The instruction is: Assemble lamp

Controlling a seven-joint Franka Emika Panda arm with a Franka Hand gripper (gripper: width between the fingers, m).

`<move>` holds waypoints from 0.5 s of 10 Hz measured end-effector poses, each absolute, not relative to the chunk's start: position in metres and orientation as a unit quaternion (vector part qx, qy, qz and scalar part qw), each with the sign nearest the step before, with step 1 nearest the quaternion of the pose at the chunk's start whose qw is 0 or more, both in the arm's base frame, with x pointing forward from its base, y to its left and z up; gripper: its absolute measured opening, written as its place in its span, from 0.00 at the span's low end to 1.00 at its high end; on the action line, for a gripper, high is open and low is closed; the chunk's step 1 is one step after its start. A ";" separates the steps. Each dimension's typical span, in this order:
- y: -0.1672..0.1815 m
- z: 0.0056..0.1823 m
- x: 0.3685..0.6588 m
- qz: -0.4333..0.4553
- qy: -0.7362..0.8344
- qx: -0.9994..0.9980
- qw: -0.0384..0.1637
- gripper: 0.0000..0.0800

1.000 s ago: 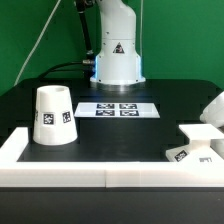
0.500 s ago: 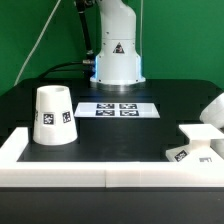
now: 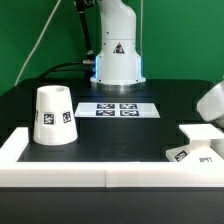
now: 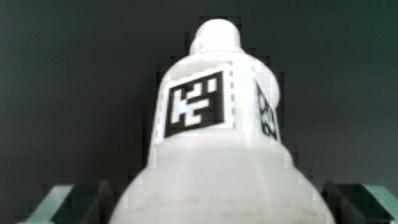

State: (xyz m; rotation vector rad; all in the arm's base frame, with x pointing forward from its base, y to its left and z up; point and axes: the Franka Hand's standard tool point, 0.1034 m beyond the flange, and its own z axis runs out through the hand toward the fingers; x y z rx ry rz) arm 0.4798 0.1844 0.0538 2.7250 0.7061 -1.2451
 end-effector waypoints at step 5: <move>0.162 0.081 0.491 -0.387 0.230 0.893 0.017 0.72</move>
Offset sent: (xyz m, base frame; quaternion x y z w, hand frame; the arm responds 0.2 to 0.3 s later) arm 0.0000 0.0000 0.0000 0.0000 0.0000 0.0000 1.0000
